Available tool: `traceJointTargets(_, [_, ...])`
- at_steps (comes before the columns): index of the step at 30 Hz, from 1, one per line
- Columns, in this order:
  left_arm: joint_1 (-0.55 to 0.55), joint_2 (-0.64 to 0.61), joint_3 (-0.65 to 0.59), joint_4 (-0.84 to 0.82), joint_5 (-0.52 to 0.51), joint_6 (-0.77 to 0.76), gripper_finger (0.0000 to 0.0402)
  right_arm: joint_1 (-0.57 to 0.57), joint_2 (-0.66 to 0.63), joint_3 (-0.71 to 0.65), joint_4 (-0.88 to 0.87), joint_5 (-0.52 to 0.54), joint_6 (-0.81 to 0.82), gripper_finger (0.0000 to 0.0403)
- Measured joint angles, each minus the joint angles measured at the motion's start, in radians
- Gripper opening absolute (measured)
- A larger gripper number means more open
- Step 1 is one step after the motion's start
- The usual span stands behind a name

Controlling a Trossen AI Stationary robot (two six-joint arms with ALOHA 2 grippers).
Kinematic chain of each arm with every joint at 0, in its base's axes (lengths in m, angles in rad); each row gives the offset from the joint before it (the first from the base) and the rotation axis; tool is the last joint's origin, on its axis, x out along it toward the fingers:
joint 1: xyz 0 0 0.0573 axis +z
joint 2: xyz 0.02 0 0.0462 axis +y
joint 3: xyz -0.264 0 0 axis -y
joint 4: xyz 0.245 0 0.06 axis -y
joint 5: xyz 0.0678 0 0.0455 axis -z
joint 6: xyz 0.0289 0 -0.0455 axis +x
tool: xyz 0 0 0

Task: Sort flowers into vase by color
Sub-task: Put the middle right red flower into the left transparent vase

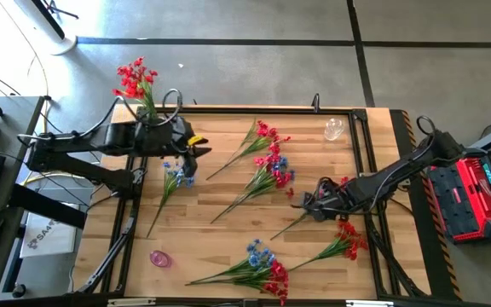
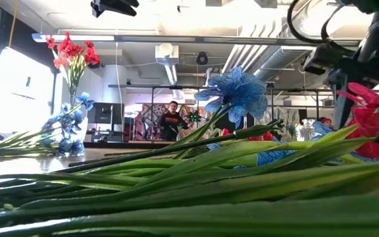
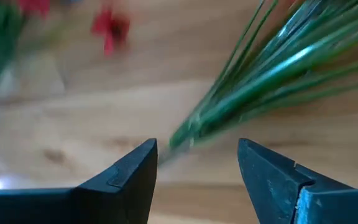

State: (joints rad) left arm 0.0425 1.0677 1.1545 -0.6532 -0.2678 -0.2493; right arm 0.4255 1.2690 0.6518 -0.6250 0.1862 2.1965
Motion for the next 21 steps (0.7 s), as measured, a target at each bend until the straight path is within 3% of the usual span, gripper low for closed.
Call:
traceJointTargets(2, [0.0,0.024,0.0,-0.005,0.033,0.0,0.0124,-0.008,0.001,-0.015,0.007,0.023,0.04,0.021])
traceJointTargets(5, [0.0,0.06,0.0,-0.007,0.075,0.0,0.0124,-0.028,0.018,-0.037,0.018,-0.025,0.058,0.021])
traceJointTargets(12, [0.0,0.156,0.0,-0.011,0.083,0.026,0.0124,-0.094,0.112,-0.042,0.031,-0.02,0.038,0.0194])
traceJointTargets(15, [0.001,0.195,0.0,-0.012,0.115,0.028,0.0124,-0.11,0.148,-0.038,0.037,-0.02,-0.001,0.0154])
traceJointTargets(21, [0.012,0.266,0.0,-0.004,0.258,0.036,0.0124,-0.104,0.167,-0.026,0.053,0.013,-0.039,0.0034])
